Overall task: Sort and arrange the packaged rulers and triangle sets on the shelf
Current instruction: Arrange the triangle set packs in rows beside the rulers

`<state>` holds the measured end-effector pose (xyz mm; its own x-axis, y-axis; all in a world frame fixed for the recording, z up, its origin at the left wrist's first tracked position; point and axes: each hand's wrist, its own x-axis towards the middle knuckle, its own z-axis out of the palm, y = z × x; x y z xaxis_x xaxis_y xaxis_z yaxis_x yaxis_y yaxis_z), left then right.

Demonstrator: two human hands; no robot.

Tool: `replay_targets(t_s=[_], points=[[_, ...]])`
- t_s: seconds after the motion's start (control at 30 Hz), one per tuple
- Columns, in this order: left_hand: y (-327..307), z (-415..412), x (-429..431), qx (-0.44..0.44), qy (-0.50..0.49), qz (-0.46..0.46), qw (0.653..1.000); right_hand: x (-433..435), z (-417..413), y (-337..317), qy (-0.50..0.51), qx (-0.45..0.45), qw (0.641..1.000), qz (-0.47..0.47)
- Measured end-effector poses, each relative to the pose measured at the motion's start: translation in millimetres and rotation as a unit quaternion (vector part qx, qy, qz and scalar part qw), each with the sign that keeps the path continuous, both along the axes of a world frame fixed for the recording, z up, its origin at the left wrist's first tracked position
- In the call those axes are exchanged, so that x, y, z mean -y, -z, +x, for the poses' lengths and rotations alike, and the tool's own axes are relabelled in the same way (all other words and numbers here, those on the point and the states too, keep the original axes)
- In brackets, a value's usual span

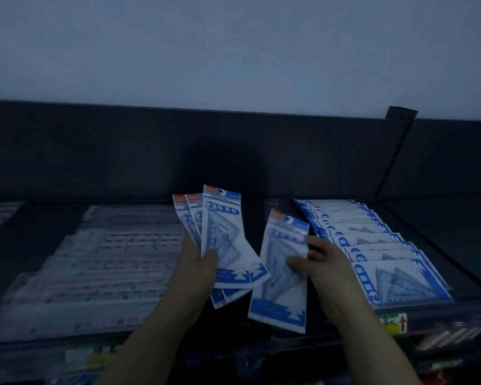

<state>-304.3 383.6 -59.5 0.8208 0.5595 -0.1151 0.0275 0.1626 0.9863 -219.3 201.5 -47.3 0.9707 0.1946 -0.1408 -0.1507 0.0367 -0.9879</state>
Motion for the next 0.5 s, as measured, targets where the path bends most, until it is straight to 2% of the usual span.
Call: replay_targets(t_s=[0.07,0.13,0.2,0.27,0.37,0.5], points=[[-3.9,-0.2,-4.0,0.002,-0.022,0.003,1.0,1.2,7.0,-9.9,0.024,0.008,0.998,0.053],[-7.5,0.0,-0.1,-0.007,-0.009,-0.009,1.0,-8.8,9.8,-18.0,-0.01,0.011,0.997,0.078],[-10.4,1.2,9.0,-0.003,0.021,-0.045,0.999,-24.3,9.7,-18.5,-0.051,0.028,0.998,0.034],[-10.7,2.6,19.0,0.017,0.056,-0.069,0.996,-36.8,5.5,-14.6,-0.078,0.085,0.993,-0.038],[-10.1,4.8,24.3,0.035,0.059,-0.048,0.997,-42.0,-4.4,-12.2,-0.16,0.14,0.974,-0.073],[-8.9,7.5,20.5,0.039,0.054,-0.061,0.996,-37.5,-6.7,-17.0,-0.305,0.095,0.945,-0.074]])
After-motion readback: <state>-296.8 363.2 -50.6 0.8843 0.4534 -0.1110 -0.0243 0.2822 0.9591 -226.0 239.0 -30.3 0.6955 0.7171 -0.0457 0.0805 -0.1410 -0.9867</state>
